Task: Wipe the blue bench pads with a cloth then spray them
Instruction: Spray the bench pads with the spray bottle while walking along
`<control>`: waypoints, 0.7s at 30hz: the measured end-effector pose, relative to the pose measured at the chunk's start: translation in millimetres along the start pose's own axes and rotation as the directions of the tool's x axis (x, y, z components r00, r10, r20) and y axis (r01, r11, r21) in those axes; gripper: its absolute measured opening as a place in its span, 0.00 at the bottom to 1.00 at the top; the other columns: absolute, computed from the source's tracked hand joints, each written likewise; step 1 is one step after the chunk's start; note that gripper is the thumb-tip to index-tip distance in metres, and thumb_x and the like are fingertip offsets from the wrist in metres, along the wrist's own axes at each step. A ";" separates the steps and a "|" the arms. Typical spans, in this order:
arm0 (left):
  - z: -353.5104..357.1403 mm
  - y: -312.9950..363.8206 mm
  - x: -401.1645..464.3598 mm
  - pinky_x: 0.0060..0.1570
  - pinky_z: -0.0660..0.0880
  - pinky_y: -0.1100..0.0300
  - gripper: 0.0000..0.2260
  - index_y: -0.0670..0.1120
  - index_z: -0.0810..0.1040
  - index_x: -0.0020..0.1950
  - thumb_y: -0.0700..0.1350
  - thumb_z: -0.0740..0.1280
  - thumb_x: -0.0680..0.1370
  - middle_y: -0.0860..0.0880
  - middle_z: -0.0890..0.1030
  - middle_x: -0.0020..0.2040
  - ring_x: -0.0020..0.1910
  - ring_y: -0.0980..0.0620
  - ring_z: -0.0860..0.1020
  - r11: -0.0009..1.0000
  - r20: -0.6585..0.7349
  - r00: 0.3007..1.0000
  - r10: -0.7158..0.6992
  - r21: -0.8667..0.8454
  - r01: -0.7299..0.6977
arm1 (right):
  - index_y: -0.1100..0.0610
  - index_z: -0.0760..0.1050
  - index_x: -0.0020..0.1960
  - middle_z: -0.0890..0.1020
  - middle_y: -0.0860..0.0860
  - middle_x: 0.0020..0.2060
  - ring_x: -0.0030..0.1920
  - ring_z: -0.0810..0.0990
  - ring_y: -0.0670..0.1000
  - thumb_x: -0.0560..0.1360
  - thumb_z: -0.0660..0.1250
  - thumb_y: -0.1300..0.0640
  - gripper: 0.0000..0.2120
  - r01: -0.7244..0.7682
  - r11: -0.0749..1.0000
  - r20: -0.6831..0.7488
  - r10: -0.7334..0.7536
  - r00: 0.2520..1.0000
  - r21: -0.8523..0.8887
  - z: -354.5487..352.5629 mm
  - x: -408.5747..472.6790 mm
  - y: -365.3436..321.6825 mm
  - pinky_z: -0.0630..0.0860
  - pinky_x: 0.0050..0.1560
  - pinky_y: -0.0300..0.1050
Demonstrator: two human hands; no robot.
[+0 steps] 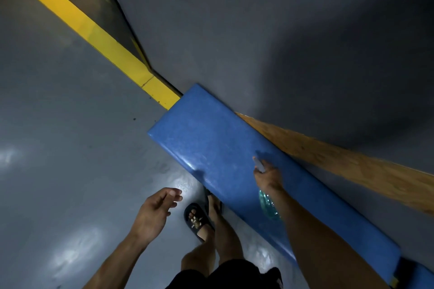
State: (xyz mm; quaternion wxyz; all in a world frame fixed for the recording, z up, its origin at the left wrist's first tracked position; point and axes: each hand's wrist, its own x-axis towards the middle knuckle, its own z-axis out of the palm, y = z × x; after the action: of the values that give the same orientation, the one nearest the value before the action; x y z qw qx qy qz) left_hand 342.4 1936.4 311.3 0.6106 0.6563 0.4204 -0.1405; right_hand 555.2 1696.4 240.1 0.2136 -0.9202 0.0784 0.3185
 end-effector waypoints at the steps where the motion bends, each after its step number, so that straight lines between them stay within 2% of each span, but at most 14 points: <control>1: -1.4 3.2 4.1 0.50 0.77 0.52 0.12 0.52 0.82 0.51 0.53 0.60 0.81 0.54 0.85 0.47 0.47 0.53 0.82 1.000 -0.004 1.000 0.000 0.002 0.000 | 0.53 0.71 0.42 0.75 0.50 0.35 0.31 0.72 0.49 0.77 0.63 0.56 0.05 -0.015 1.000 -0.021 0.015 1.000 -0.007 -5.1 10.4 -3.8 0.68 0.31 0.43; 3: -5.2 8.1 12.2 0.51 0.77 0.52 0.13 0.50 0.82 0.52 0.53 0.60 0.81 0.54 0.85 0.47 0.48 0.52 0.82 1.000 -0.011 1.000 -0.003 0.013 0.003 | 0.54 0.72 0.43 0.77 0.52 0.38 0.35 0.75 0.54 0.77 0.62 0.55 0.05 -0.034 0.999 -0.053 0.034 0.998 0.007 -9.8 25.1 -9.8 0.72 0.37 0.46; 6: -8.3 11.3 22.5 0.51 0.77 0.52 0.13 0.50 0.82 0.52 0.53 0.59 0.82 0.55 0.85 0.47 0.48 0.52 0.82 0.999 -0.009 1.000 -0.009 0.035 0.009 | 0.51 0.73 0.47 0.75 0.50 0.40 0.40 0.75 0.56 0.78 0.60 0.53 0.04 -0.012 0.998 -0.044 0.009 0.999 -0.063 -8.3 30.2 -14.2 0.70 0.40 0.44; 8: -7.2 16.8 29.0 0.51 0.78 0.51 0.12 0.51 0.82 0.52 0.52 0.59 0.82 0.55 0.85 0.47 0.48 0.53 0.82 0.999 -0.002 1.000 -0.009 0.047 0.009 | 0.50 0.73 0.49 0.74 0.49 0.40 0.41 0.75 0.56 0.79 0.60 0.53 0.04 0.065 0.992 -0.001 -0.066 0.998 -0.111 -0.3 26.6 -13.4 0.69 0.40 0.45; 10: -5.7 25.0 35.4 0.51 0.78 0.52 0.12 0.51 0.82 0.52 0.53 0.59 0.82 0.55 0.85 0.47 0.48 0.54 0.82 0.999 -0.002 1.000 -0.007 0.049 0.007 | 0.50 0.73 0.50 0.76 0.50 0.41 0.43 0.77 0.57 0.78 0.62 0.54 0.02 0.125 0.987 0.090 -0.117 0.989 -0.098 12.3 17.6 -12.7 0.72 0.41 0.47; 12: -5.1 32.2 40.7 0.51 0.78 0.53 0.12 0.52 0.82 0.53 0.53 0.59 0.82 0.55 0.85 0.47 0.48 0.55 0.82 0.999 0.000 1.000 -0.008 0.049 0.008 | 0.50 0.76 0.57 0.80 0.53 0.47 0.50 0.79 0.59 0.76 0.65 0.55 0.10 0.185 0.975 0.196 -0.159 0.968 -0.125 31.3 6.6 -10.7 0.76 0.49 0.50; 15: -7.4 40.4 48.9 0.51 0.78 0.52 0.12 0.53 0.82 0.52 0.53 0.60 0.82 0.55 0.85 0.47 0.48 0.53 0.82 0.999 -0.012 1.000 -0.011 0.032 0.011 | 0.53 0.76 0.63 0.81 0.54 0.57 0.58 0.78 0.59 0.72 0.62 0.50 0.21 0.271 0.948 0.337 -0.203 0.919 -0.168 58.0 -14.2 -18.8 0.73 0.58 0.49; 17: -10.2 46.0 55.0 0.51 0.78 0.52 0.11 0.53 0.82 0.51 0.53 0.60 0.82 0.55 0.85 0.47 0.48 0.53 0.82 0.999 -0.022 1.000 -0.013 0.033 0.014 | 0.53 0.77 0.61 0.81 0.54 0.58 0.60 0.77 0.57 0.71 0.59 0.46 0.23 0.266 0.950 0.394 -0.185 0.900 -0.163 74.4 -22.7 -23.7 0.71 0.60 0.47; 19: -13.4 49.7 59.8 0.50 0.78 0.53 0.12 0.53 0.82 0.51 0.54 0.59 0.82 0.56 0.85 0.47 0.48 0.53 0.82 0.999 -0.029 0.999 -0.014 0.038 0.015 | 0.54 0.77 0.57 0.81 0.54 0.57 0.60 0.78 0.57 0.75 0.60 0.45 0.17 0.252 0.947 0.379 -0.163 0.911 -0.199 83.6 -26.6 -28.3 0.71 0.59 0.46; 21: -17.0 51.5 62.4 0.50 0.78 0.54 0.13 0.54 0.82 0.52 0.56 0.59 0.81 0.56 0.85 0.47 0.48 0.54 0.82 0.999 -0.034 0.999 -0.015 0.039 0.017 | 0.54 0.76 0.58 0.80 0.54 0.57 0.61 0.77 0.57 0.78 0.60 0.45 0.16 0.242 0.949 0.344 -0.162 0.925 -0.202 85.7 -25.3 -33.1 0.71 0.59 0.47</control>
State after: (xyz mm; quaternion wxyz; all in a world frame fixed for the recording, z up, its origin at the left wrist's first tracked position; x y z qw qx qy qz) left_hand 411.9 1980.9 306.6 0.5891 0.6671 0.4330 -0.1426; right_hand 497.4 1764.3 206.6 0.1423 -0.8778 -0.0928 0.4480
